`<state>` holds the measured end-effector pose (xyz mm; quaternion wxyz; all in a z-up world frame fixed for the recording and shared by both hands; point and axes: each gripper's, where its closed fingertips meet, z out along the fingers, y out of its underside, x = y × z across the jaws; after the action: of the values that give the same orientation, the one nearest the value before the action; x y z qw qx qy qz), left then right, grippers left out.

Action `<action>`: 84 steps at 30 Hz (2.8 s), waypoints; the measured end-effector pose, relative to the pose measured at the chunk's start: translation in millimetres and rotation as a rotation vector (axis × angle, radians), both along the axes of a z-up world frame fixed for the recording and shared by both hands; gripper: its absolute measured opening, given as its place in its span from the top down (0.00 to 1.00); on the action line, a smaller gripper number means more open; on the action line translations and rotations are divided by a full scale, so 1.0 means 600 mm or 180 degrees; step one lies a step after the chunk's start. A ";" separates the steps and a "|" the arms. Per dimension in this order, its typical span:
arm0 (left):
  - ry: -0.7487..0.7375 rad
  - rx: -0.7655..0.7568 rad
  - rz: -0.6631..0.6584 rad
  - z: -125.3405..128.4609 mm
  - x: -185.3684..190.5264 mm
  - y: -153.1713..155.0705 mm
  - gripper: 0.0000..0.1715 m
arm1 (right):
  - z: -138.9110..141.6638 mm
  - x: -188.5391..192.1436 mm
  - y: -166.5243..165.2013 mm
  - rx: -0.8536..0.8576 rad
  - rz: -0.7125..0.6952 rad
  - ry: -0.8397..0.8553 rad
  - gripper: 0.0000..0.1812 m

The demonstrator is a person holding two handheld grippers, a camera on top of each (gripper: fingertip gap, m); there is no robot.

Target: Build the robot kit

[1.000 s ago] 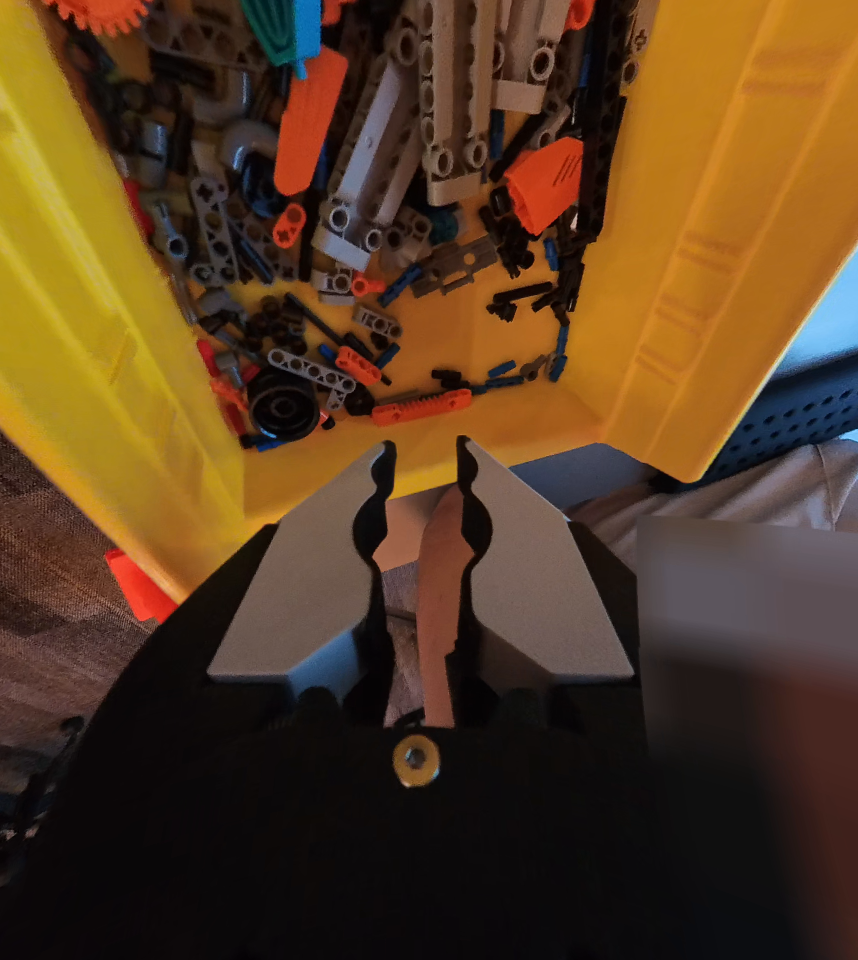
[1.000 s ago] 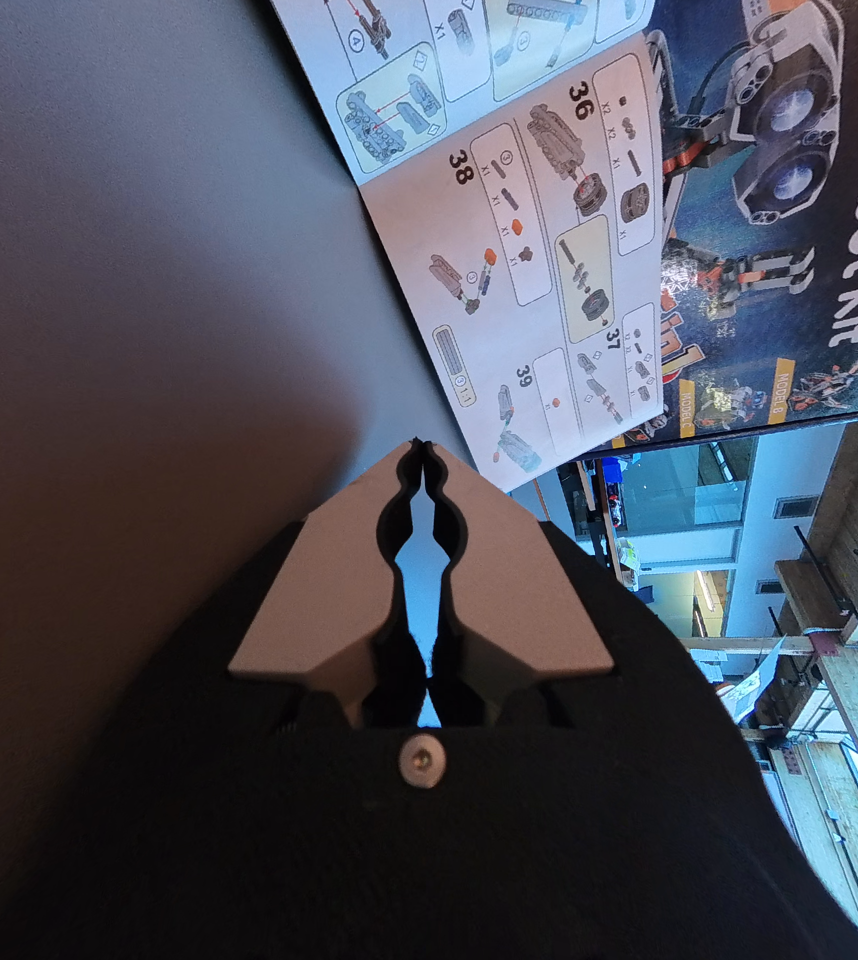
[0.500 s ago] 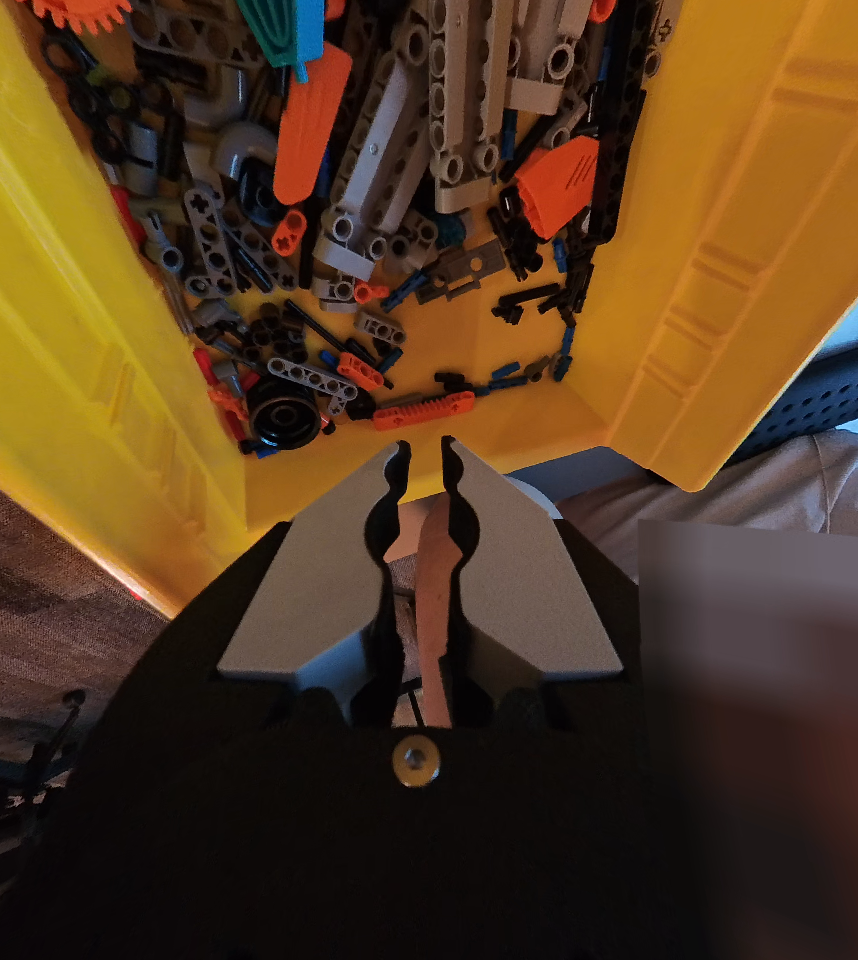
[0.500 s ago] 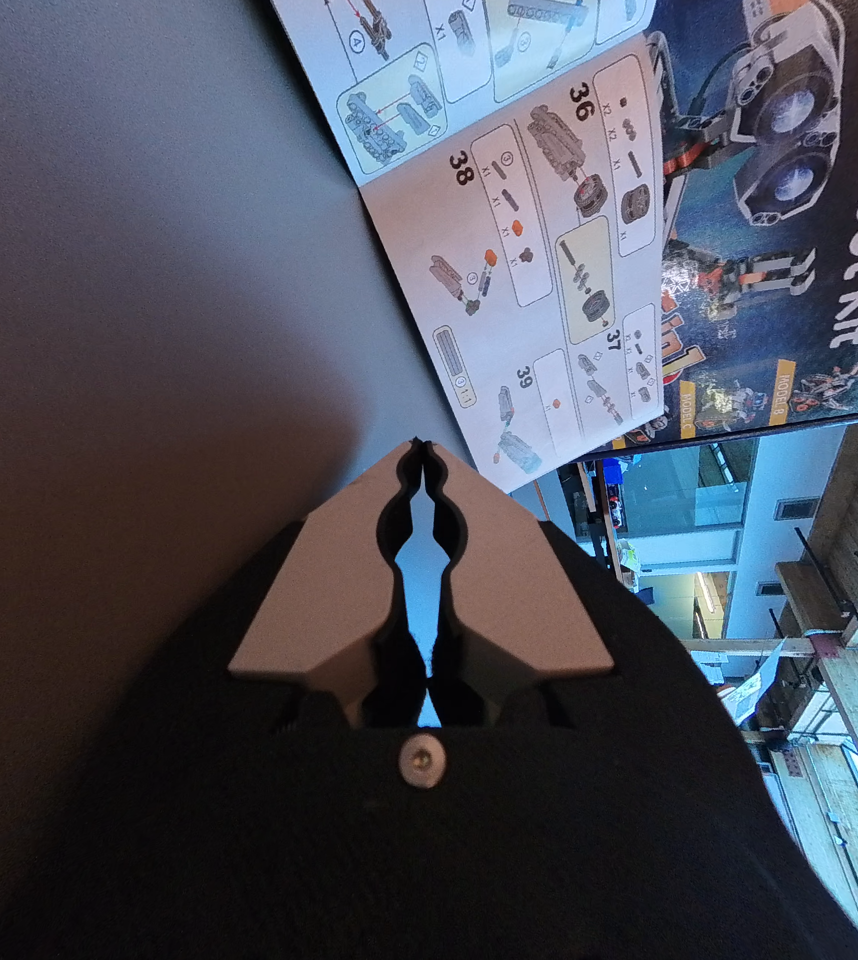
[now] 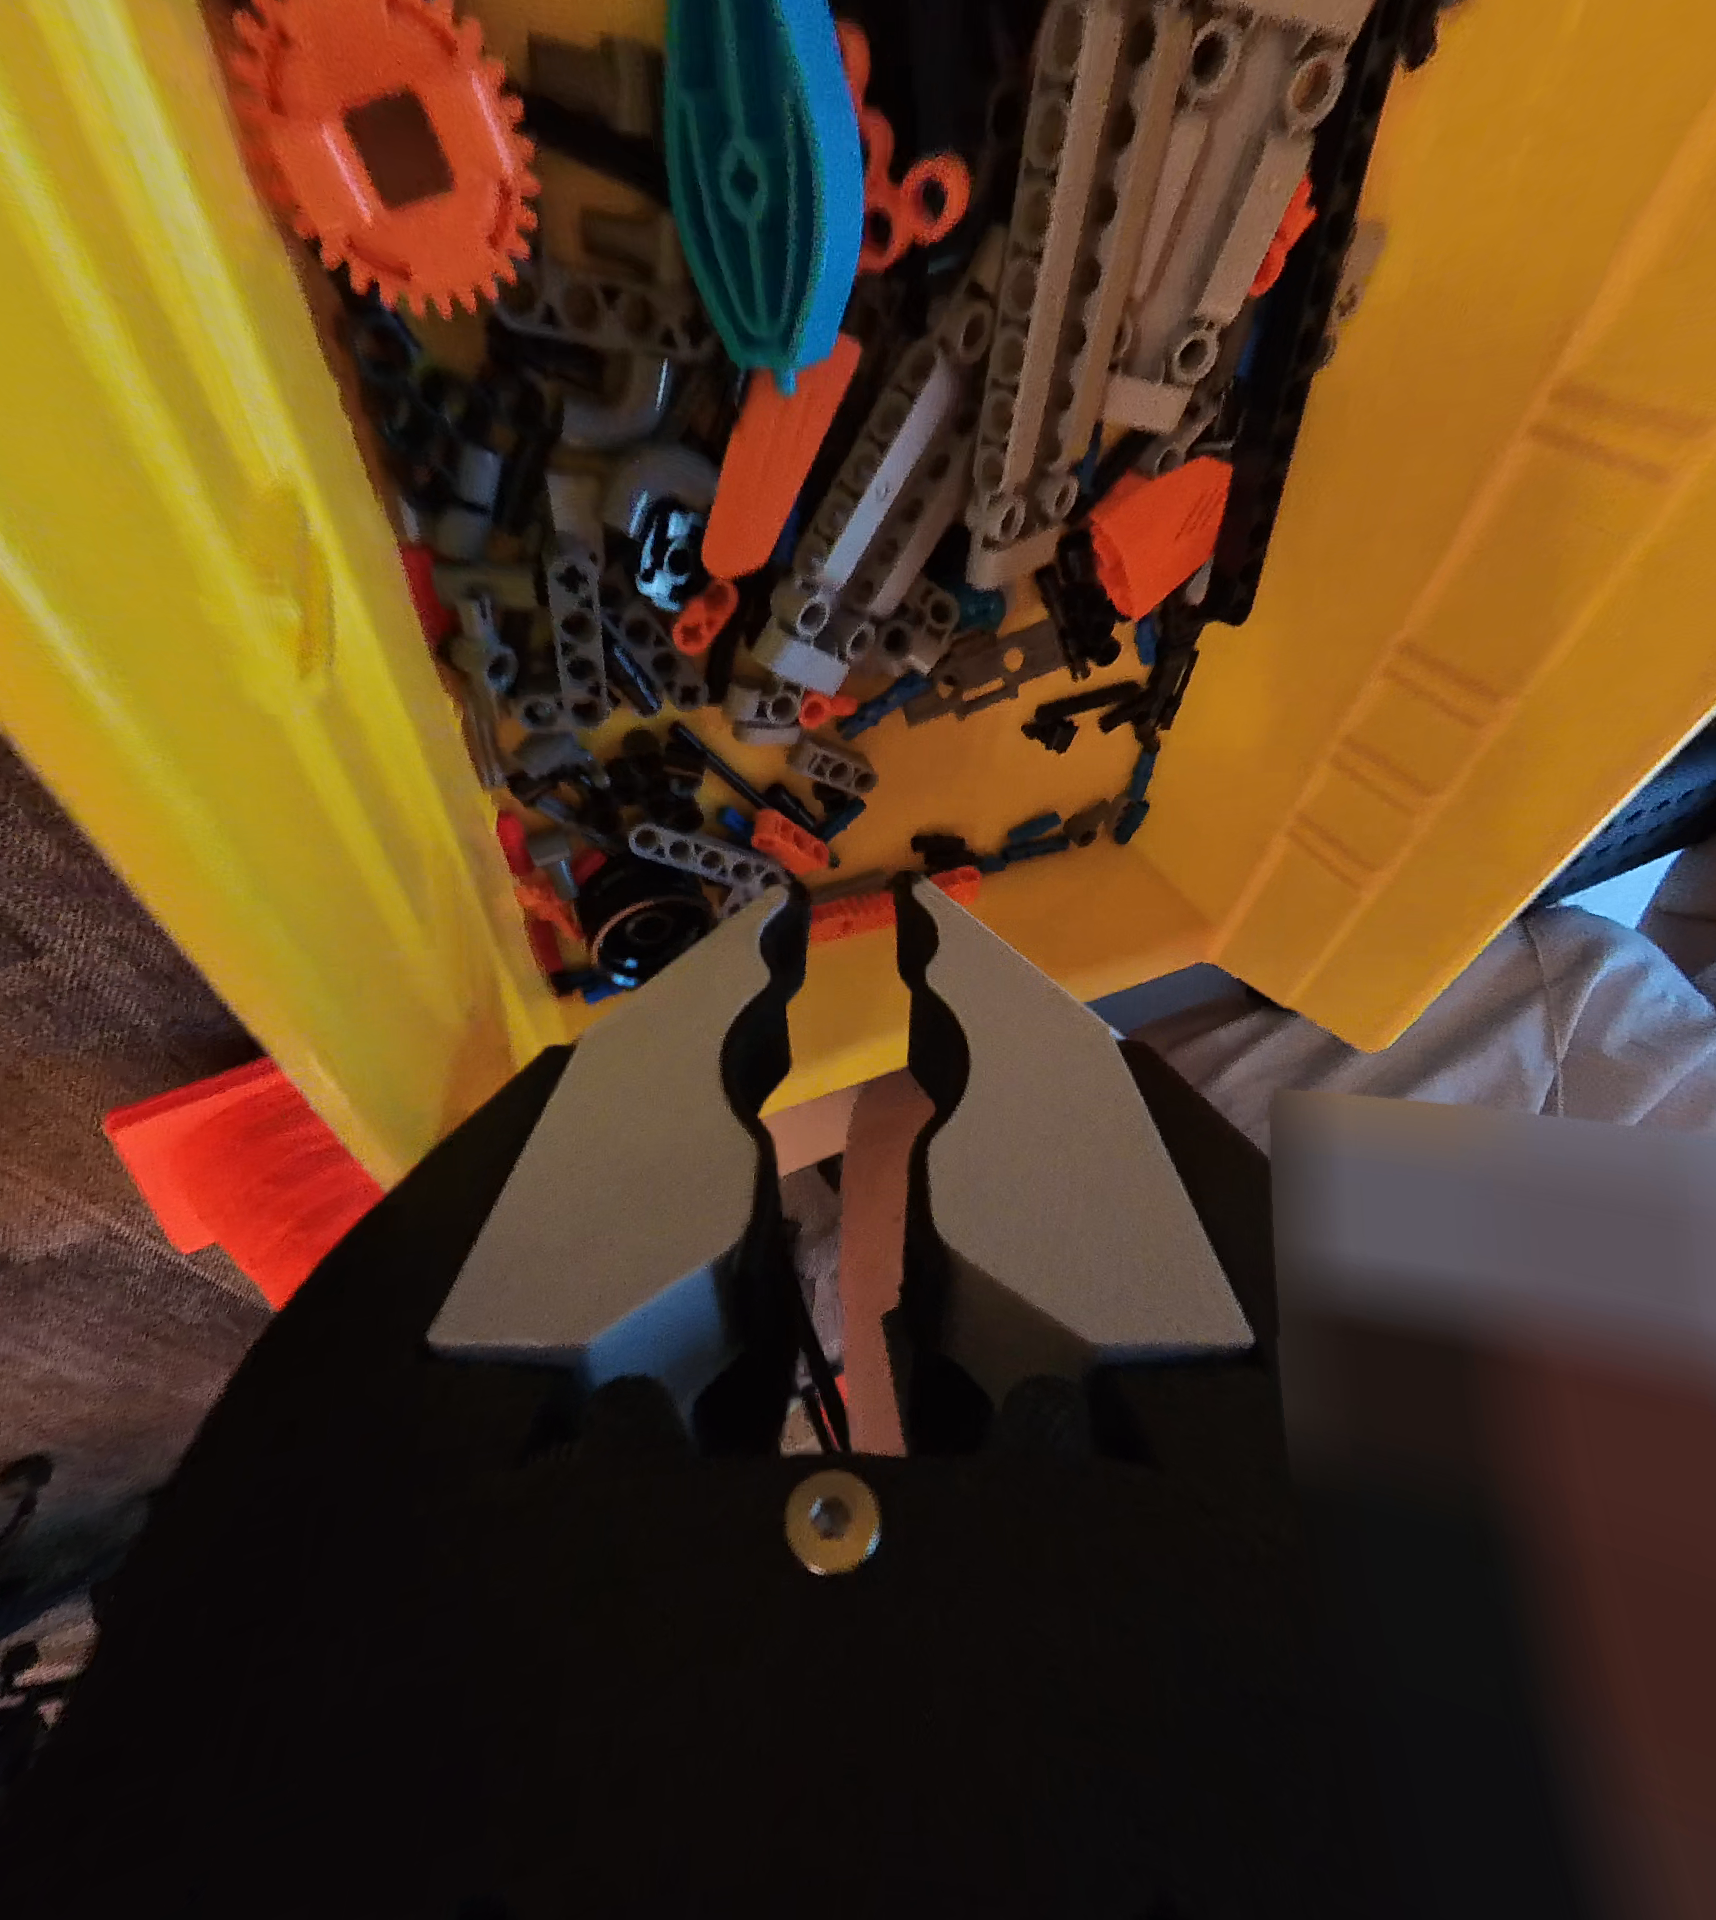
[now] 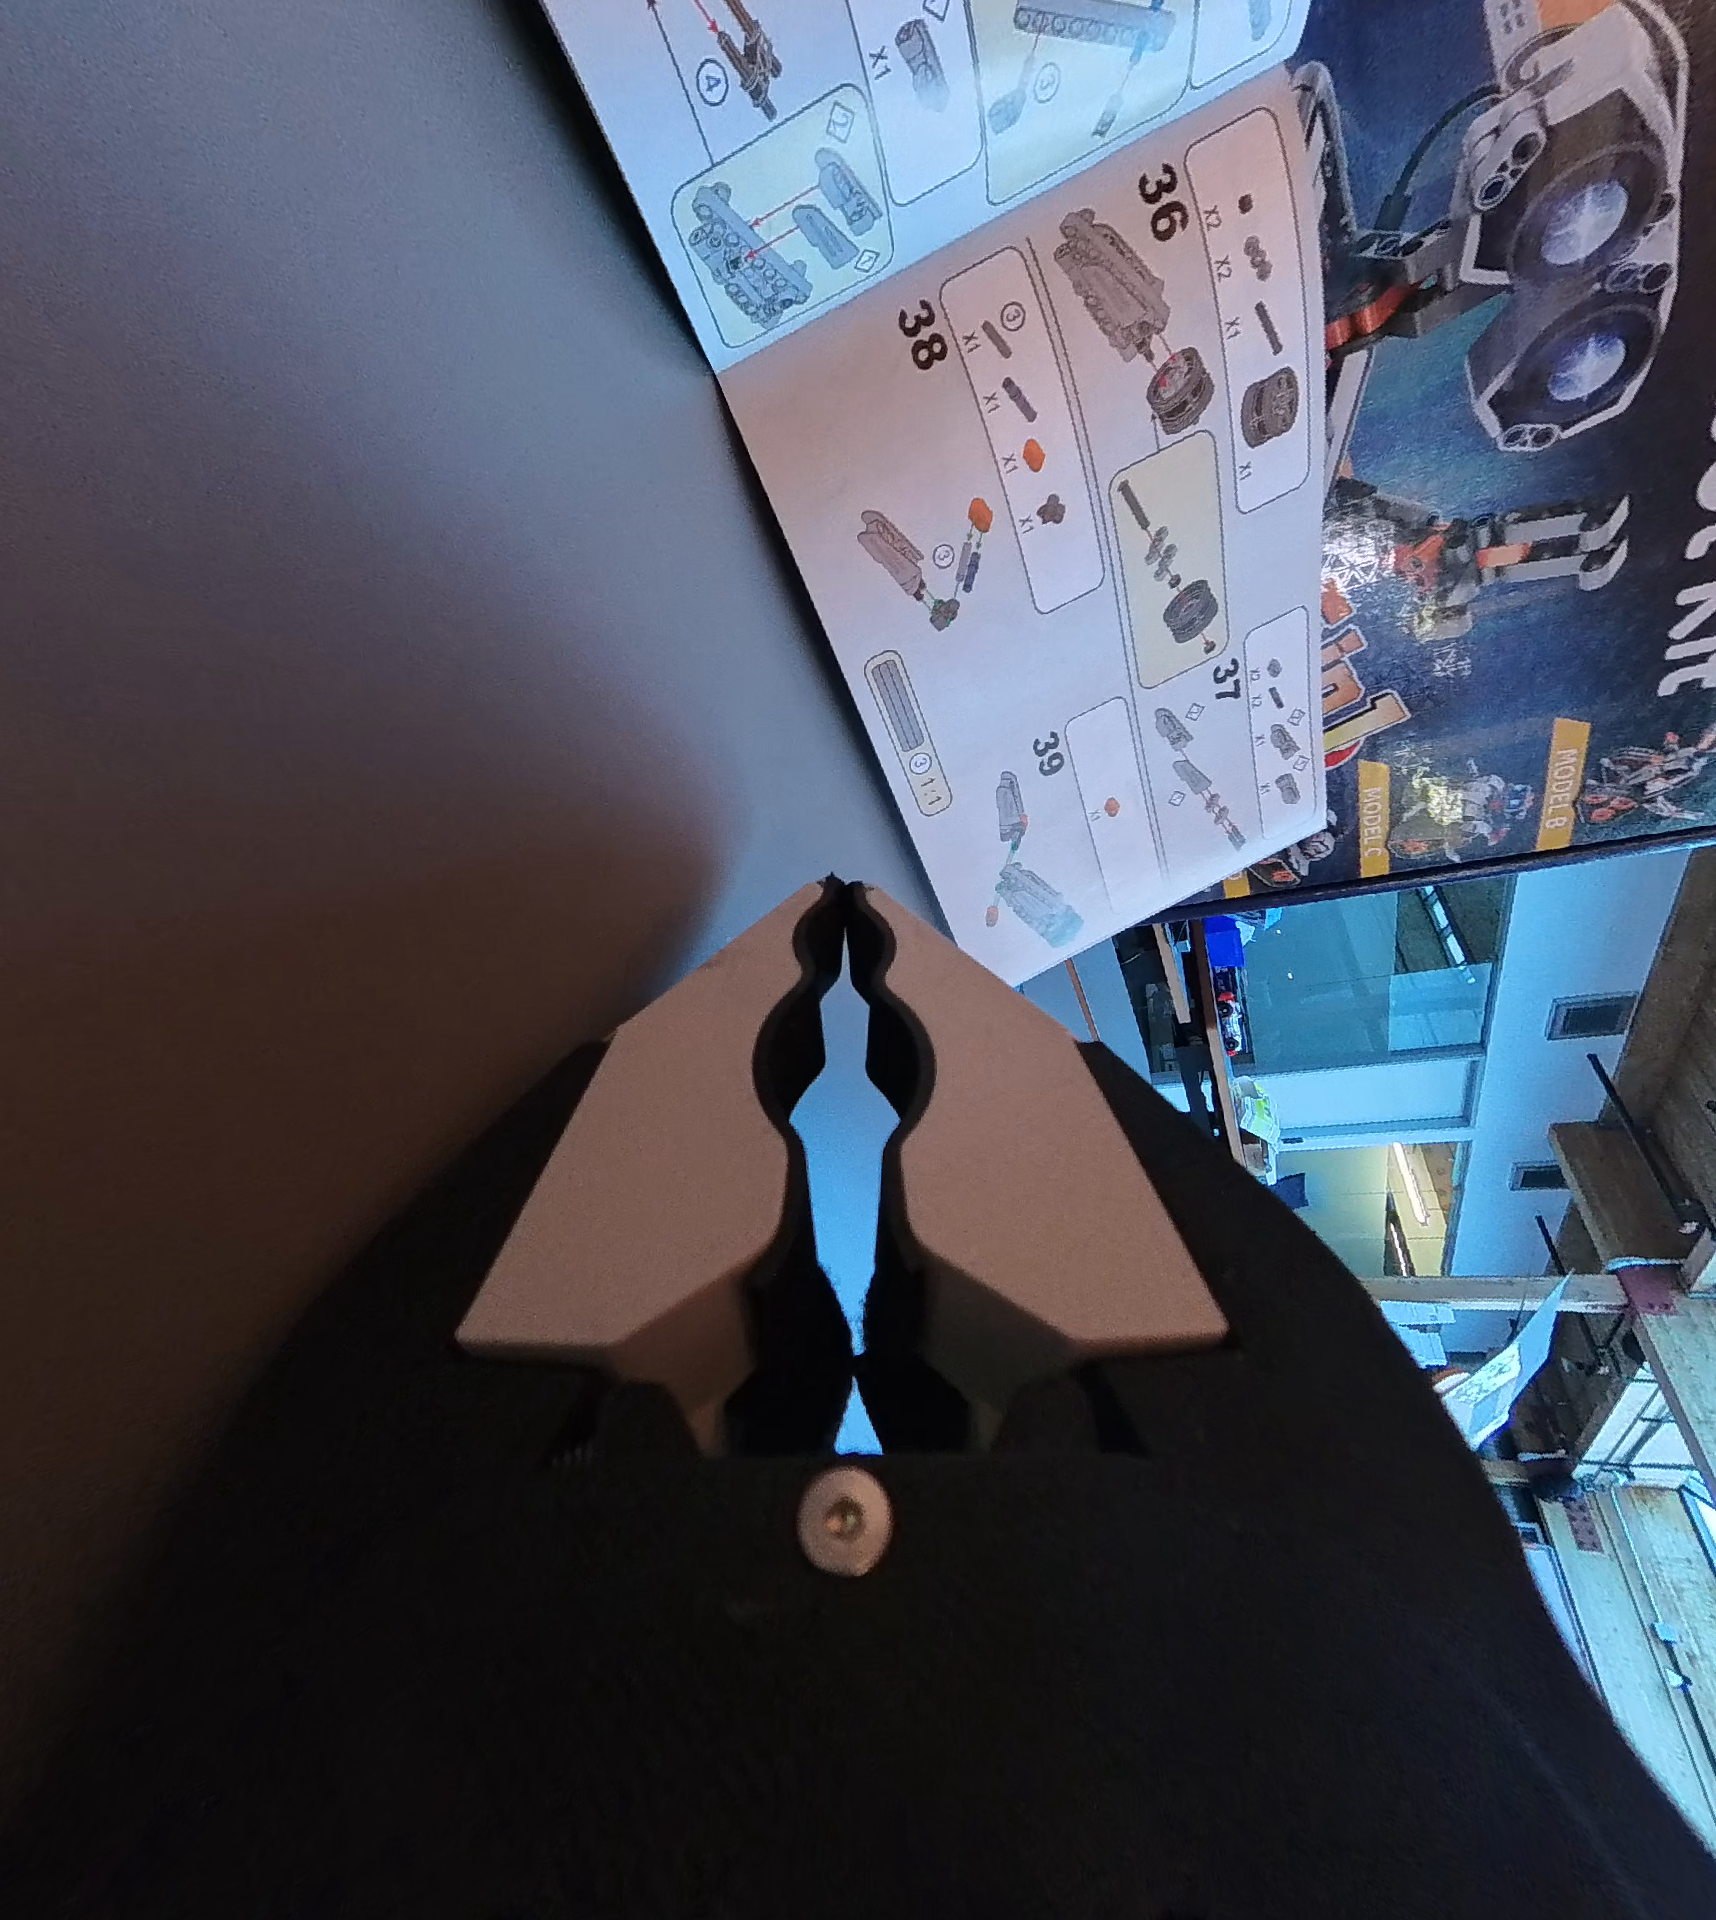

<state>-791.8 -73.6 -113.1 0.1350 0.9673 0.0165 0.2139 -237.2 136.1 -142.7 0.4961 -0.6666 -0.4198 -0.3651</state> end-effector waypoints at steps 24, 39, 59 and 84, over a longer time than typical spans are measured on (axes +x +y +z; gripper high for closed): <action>0.0041 -0.0309 -0.0243 -0.018 0.017 -0.004 0.86 | 0.000 0.000 0.001 -0.0001 -0.0003 0.0000 1.00; 0.0258 -0.0453 -0.0275 -0.020 0.021 -0.006 0.85 | -0.002 -0.001 0.002 -0.0028 0.0031 0.0002 1.00; 0.0388 -0.0687 -0.0311 -0.037 0.025 0.002 0.85 | -0.003 -0.003 0.001 -0.0054 0.0083 -0.0001 1.00; 0.0663 0.0527 -0.0202 -0.044 0.027 0.200 0.66 | -0.003 -0.003 0.001 -0.0056 0.0099 0.0001 1.00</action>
<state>-775.6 46.4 -139.6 0.0589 0.9922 -0.0179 0.1086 -239.1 137.0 -144.8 0.4959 -0.6645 -0.4332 -0.3535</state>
